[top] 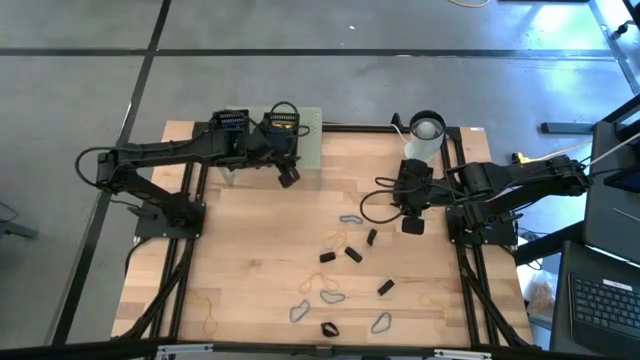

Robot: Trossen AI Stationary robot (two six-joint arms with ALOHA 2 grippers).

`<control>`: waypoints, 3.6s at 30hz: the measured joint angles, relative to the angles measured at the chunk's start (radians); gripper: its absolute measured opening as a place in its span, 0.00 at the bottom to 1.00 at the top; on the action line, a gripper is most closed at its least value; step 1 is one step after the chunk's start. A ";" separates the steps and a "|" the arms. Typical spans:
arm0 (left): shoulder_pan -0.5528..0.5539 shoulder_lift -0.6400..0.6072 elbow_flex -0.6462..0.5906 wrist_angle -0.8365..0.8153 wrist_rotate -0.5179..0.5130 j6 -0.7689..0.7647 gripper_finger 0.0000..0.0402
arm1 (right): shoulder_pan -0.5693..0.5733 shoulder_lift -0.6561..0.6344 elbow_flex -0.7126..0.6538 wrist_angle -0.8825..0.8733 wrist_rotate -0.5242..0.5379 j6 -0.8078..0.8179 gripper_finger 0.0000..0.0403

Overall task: Pick & Place Office Desk Supplies
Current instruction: Put the left black bin on the shelf

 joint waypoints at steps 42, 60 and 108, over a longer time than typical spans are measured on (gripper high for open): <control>0.126 0.064 -0.037 -0.130 0.124 0.522 0.51 | 0.000 0.000 0.000 0.012 -0.021 -0.001 0.35; 0.126 0.064 -0.037 -0.131 0.127 0.536 0.16 | 0.000 0.000 0.000 0.012 -0.021 -0.001 0.35; 0.125 0.022 -0.035 -0.257 0.070 0.467 0.05 | 0.000 0.000 0.000 0.013 -0.022 0.002 0.35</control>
